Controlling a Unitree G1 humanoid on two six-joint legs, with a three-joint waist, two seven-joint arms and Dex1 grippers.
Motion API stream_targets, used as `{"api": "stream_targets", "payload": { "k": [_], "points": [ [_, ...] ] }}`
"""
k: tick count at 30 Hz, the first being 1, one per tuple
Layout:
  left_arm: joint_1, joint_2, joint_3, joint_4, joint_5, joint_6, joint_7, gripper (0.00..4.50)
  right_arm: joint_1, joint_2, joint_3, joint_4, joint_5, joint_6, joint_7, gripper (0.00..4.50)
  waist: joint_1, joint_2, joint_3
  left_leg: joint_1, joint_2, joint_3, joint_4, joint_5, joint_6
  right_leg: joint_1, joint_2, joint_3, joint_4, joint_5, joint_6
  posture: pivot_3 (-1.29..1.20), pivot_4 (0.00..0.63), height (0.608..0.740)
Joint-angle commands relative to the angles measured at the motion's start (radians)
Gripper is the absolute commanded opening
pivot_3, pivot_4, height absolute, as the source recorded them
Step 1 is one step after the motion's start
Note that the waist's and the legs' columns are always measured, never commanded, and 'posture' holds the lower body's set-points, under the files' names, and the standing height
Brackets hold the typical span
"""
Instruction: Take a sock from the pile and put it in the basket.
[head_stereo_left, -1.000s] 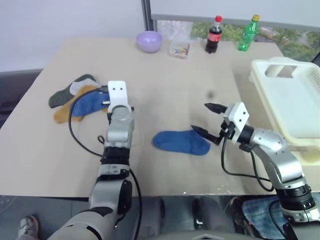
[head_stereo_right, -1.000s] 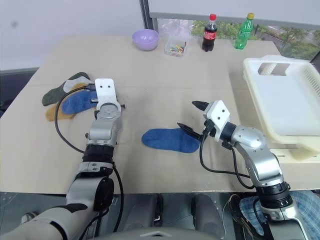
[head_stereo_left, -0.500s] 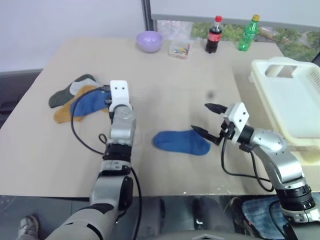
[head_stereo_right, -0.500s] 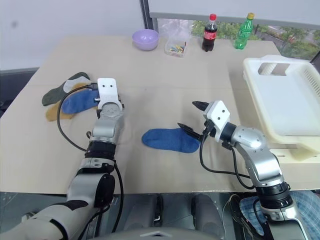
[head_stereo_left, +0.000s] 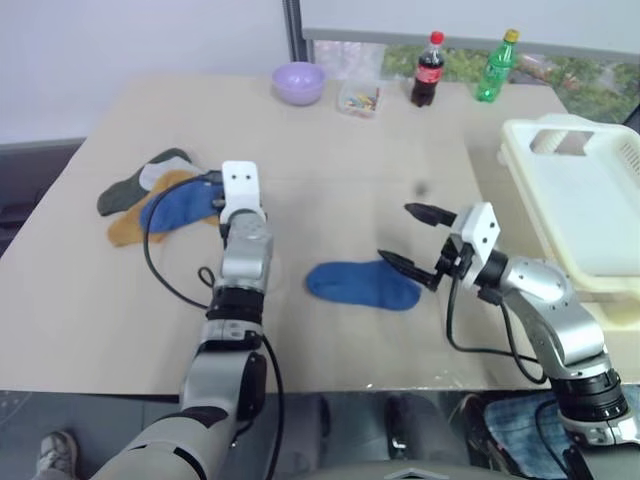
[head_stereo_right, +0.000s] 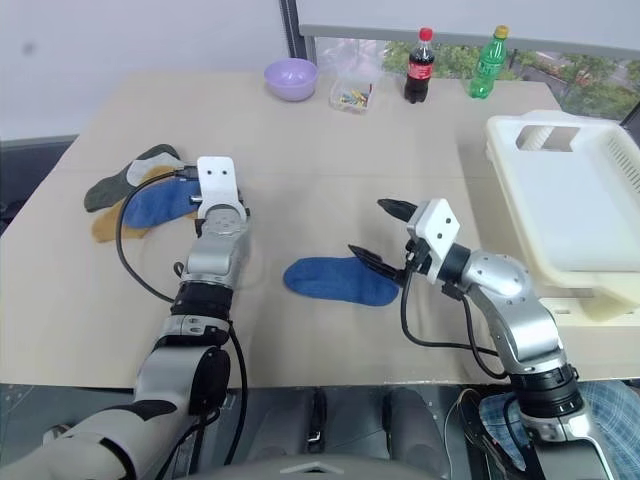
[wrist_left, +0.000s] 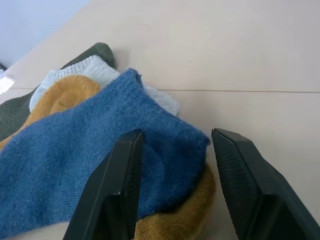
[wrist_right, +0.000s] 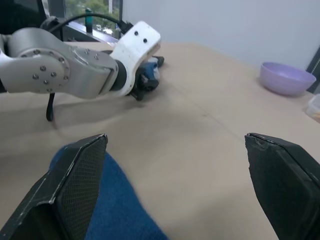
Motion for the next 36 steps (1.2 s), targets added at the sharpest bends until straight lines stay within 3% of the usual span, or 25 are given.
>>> {"api": "stream_targets", "payload": {
  "k": [1, 27, 28, 29, 32, 36],
  "points": [
    [-0.022, 0.002, -0.003, -0.023, 0.015, 0.004, 0.014, 2.33, -0.030, -0.002, -0.032, -0.045, 0.025, -0.026, 0.009, 4.50, 0.000, 0.000, 0.000, 0.000, 0.000, 0.000, 0.000, 0.000, 0.000, 0.000, 0.000, 0.000, 0.000, 0.000, 0.000, 0.00, 0.150, 0.740],
    [-0.028, 0.004, 0.002, -0.020, 0.013, 0.002, 0.031, 2.33, -0.120, -0.026, -0.102, -0.090, 0.143, 0.025, 0.002, 4.50, 0.000, 0.000, 0.000, 0.000, 0.000, 0.000, 0.000, 0.000, 0.000, 0.000, 0.000, 0.000, 0.000, 0.000, 0.000, 0.00, 0.150, 0.740],
    [-0.028, 0.004, 0.003, -0.019, 0.012, 0.001, 0.031, 1.80, -0.121, -0.026, -0.101, -0.090, 0.142, 0.025, 0.001, 4.50, 0.000, 0.000, 0.000, 0.000, 0.000, 0.000, 0.000, 0.000, 0.000, 0.000, 0.000, 0.000, 0.000, 0.000, 0.000, 0.00, 0.150, 0.740],
    [-0.028, 0.004, 0.003, -0.019, 0.011, 0.000, 0.031, 1.68, -0.121, -0.026, -0.100, -0.089, 0.141, 0.025, 0.001, 4.50, 0.000, 0.000, 0.000, 0.000, 0.000, 0.000, 0.000, 0.000, 0.000, 0.000, 0.000, 0.000, 0.000, 0.000, 0.000, 0.00, 0.150, 0.740],
    [-0.027, 0.004, 0.004, -0.022, 0.010, -0.002, 0.031, 0.21, -0.120, -0.027, -0.100, -0.088, 0.139, 0.026, 0.001, 4.50, 0.000, 0.000, 0.000, 0.000, 0.000, 0.000, 0.000, 0.000, 0.000, 0.000, 0.000, 0.000, 0.000, 0.000, 0.000, 0.00, 0.150, 0.740],
    [-0.022, 0.002, 0.006, -0.039, 0.008, 0.005, 0.029, 0.03, -0.120, -0.028, -0.099, -0.084, 0.136, 0.025, 0.001, 4.50, 0.000, 0.000, 0.000, 0.000, 0.000, 0.000, 0.000, 0.000, 0.000, 0.000, 0.000, 0.000, 0.000, 0.000, 0.000, 0.00, 0.150, 0.740]
  ]
}}
